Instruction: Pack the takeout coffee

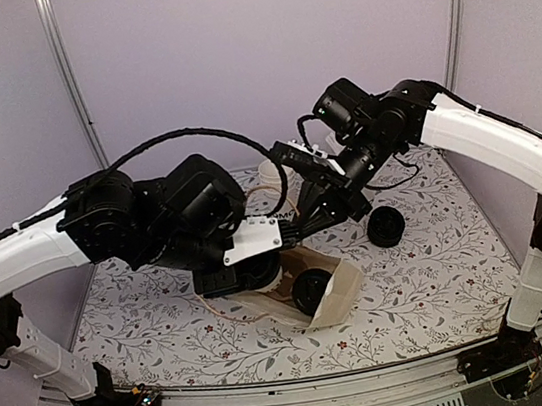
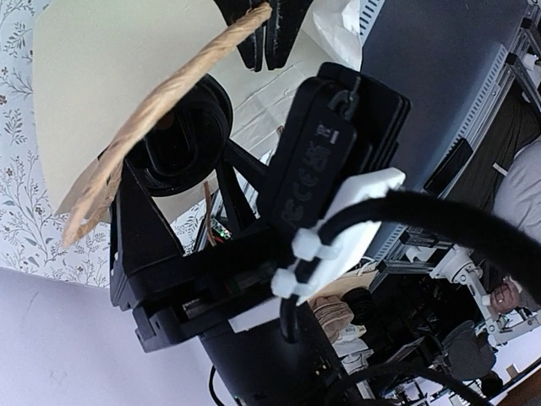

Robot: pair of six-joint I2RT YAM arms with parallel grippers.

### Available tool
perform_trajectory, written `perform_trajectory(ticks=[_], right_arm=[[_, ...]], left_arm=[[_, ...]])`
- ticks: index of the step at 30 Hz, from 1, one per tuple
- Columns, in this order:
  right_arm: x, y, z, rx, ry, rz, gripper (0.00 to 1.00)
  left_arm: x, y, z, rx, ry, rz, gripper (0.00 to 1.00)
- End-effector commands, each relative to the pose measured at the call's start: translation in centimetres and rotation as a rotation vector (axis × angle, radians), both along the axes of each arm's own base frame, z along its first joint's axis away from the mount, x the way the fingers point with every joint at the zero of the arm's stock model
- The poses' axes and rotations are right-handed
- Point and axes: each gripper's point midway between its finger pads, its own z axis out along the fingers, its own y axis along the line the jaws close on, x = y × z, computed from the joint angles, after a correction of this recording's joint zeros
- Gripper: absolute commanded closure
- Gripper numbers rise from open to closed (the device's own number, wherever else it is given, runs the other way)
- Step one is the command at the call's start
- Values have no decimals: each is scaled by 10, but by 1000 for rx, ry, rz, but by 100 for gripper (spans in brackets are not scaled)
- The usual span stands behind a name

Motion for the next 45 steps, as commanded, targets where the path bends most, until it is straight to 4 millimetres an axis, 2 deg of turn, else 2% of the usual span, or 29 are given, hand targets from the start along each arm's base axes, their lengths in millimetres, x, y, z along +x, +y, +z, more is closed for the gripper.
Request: perform_trajectory(ticks=[1, 7, 12, 16, 26, 36, 39, 42, 45], right_arm=[[-4, -2, -6, -19, 3, 34, 96], [19, -2, -17, -46, 4, -23, 94], [46, -5, -11, -27, -18, -104, 90], [57, -8, -9, -18, -32, -141, 88], [69, -14, -17, -20, -25, -161, 86], [71, -22, -26, -39, -29, -167, 81], [78, -26, -24, -33, -30, -183, 74], [87, -31, -19, -45, -36, -214, 52], [92, -38, -7, -65, -82, -234, 36]], left_arm=[[-3, -8, 14, -70, -68, -59, 57], [-1, -17, 0, -61, -72, -105, 56], [12, -21, -13, -54, -29, -106, 56], [25, -23, -23, -42, -10, -99, 57], [62, -32, -30, -60, 53, -30, 56], [87, -32, -47, -19, 92, 61, 56], [90, -37, -46, -22, 104, 69, 56], [91, -41, -35, -48, 108, 69, 56], [90, -41, -31, -61, 124, 70, 56]])
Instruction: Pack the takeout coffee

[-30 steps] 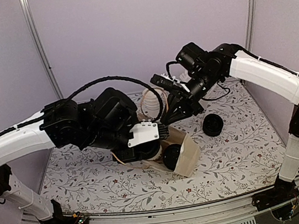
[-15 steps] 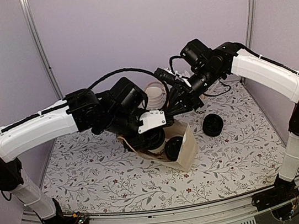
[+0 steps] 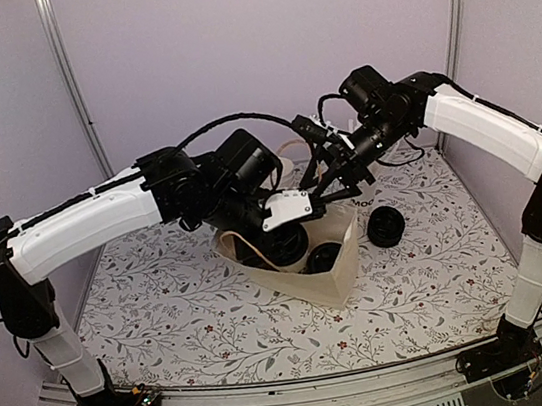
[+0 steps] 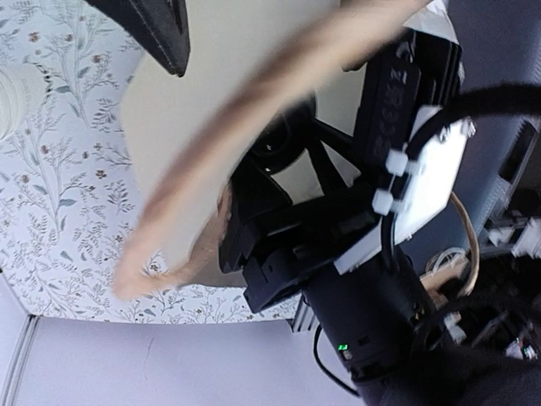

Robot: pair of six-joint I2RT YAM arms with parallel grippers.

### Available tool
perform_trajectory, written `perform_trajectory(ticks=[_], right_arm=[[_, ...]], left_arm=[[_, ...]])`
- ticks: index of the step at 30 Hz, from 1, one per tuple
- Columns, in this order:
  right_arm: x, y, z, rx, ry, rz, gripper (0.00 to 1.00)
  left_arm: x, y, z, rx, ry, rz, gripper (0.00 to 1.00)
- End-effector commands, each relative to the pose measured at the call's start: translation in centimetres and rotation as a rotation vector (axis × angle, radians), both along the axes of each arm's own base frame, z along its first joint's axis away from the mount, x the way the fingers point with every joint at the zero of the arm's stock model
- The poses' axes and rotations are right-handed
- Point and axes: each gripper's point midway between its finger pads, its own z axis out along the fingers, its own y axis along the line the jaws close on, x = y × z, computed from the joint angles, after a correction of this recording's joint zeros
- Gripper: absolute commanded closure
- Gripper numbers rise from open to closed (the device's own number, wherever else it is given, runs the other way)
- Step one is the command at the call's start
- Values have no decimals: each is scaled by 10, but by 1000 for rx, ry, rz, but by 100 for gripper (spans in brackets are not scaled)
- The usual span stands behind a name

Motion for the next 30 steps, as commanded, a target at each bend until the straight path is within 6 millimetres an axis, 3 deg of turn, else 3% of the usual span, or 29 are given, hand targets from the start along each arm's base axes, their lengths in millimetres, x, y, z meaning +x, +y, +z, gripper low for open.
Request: perform_trajectory(ticks=[1, 3, 6, 17, 30], right_arm=[[-6, -10, 20, -32, -43, -1, 31], [-4, -17, 20, -64, -81, -30, 23], [-6, -24, 15, -104, -89, -47, 18], [-6, -28, -2, -117, -21, -42, 17], [-11, -31, -23, -135, 17, -20, 16]], left_arm=[[16, 9, 9, -32, 23, 86, 56], [18, 12, 9, -30, 32, 97, 56], [23, 17, 8, -28, 43, 116, 55], [44, 23, 1, -41, 74, 147, 55], [52, 16, -21, -26, 135, 159, 55]])
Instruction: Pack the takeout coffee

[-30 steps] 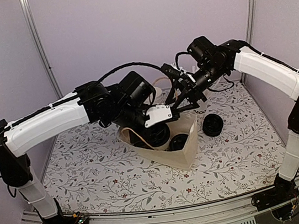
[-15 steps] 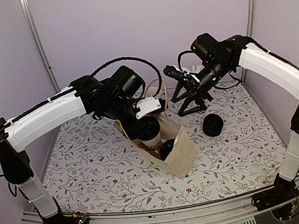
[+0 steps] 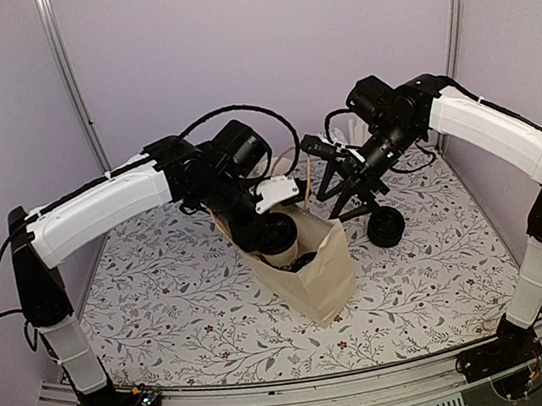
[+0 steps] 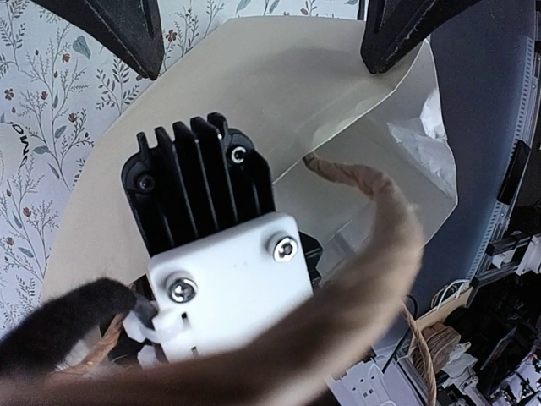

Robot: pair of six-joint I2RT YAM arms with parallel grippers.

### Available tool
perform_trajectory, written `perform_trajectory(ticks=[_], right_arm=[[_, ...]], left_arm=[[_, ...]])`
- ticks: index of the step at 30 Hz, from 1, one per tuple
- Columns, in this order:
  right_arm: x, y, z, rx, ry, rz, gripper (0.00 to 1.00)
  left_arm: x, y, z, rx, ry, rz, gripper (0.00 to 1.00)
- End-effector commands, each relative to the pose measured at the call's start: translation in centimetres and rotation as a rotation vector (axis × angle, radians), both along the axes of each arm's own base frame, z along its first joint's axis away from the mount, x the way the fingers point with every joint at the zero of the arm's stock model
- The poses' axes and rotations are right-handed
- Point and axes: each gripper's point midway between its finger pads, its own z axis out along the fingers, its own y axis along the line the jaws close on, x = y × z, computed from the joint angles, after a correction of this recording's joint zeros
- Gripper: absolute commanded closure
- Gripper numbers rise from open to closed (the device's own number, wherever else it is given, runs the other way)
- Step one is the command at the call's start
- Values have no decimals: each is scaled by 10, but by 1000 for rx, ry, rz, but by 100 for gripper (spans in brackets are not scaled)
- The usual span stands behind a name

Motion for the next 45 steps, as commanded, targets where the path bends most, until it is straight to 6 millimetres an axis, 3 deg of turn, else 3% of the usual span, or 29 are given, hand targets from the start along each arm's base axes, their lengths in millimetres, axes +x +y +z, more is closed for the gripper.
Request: perform_trajectory(ticks=[1, 16, 24, 28, 34, 38, 41, 45], right_arm=[[-6, -2, 2, 24, 4, 25, 16], [-15, -5, -6, 29, 33, 58, 16], [-23, -10, -1, 44, 53, 87, 16], [-23, -11, -4, 32, 41, 85, 16], [-20, -13, -26, -13, 56, 71, 17], [-26, -13, -39, -27, 71, 76, 17], [-40, -13, -53, -67, 46, 95, 18], [-66, -16, -90, -171, 37, 141, 21]], left_arm=[[10, 1, -8, -8, 31, 33, 55], [15, 1, -37, 41, 84, 64, 54], [18, 1, -37, 36, 90, 87, 54], [21, -3, -26, 10, 80, 94, 55], [23, -6, 2, -56, 53, 114, 54], [23, -3, 1, -54, 62, 137, 55], [30, -1, 0, -55, 64, 182, 56], [32, -4, 6, -86, 82, 212, 56]])
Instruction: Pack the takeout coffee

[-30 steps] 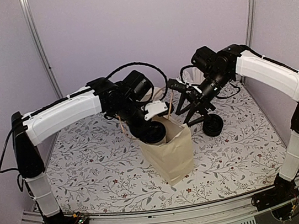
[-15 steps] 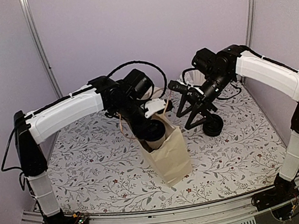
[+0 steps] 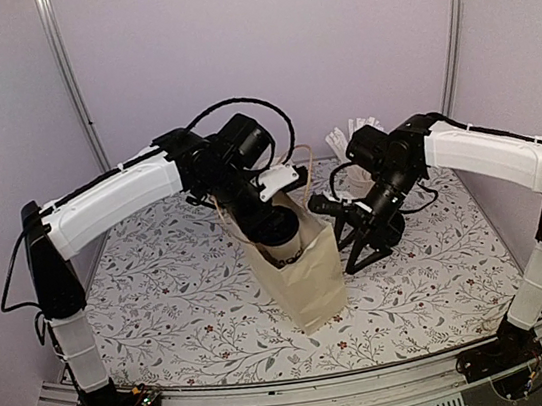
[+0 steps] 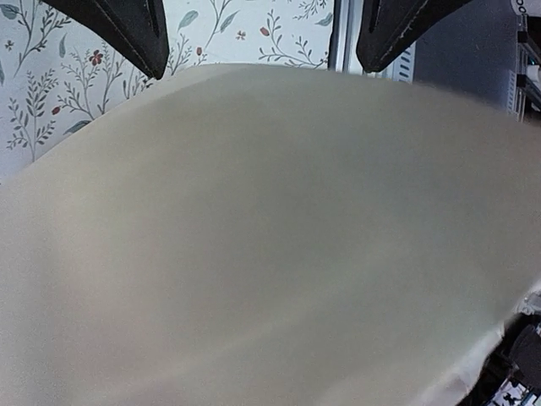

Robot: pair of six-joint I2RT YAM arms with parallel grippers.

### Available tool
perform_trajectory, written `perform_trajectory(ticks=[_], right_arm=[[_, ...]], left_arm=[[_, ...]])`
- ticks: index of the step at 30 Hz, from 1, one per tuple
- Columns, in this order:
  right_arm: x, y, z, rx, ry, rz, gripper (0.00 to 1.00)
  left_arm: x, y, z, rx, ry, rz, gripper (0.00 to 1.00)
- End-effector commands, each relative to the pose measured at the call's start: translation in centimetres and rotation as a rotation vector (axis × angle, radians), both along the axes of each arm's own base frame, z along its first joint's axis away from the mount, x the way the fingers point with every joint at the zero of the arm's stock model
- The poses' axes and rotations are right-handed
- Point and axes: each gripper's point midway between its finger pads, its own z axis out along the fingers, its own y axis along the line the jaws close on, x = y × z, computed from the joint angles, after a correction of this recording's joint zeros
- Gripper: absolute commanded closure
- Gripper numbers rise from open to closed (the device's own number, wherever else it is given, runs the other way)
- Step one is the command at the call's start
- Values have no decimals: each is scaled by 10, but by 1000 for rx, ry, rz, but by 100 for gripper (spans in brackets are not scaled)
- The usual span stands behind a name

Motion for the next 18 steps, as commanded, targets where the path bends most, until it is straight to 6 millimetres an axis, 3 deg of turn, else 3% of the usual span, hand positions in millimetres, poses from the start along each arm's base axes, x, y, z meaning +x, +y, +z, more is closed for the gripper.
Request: perform_trajectory(ticks=[1, 5, 10, 14, 18], right_arm=[[-27, 0, -25, -71, -76, 73, 21], [-40, 6, -39, -99, -89, 107, 22], [-39, 10, -43, -93, -84, 105, 22], [-42, 13, -39, -69, -52, 96, 22], [-35, 4, -42, -74, -41, 67, 22]], left_arm=[[11, 1, 13, -47, 10, 75, 56], [4, -3, 12, -71, 53, 78, 56], [4, -4, 8, -68, 75, 103, 58], [6, -6, 21, -105, 76, 146, 58], [5, -11, 36, -152, 78, 168, 59]])
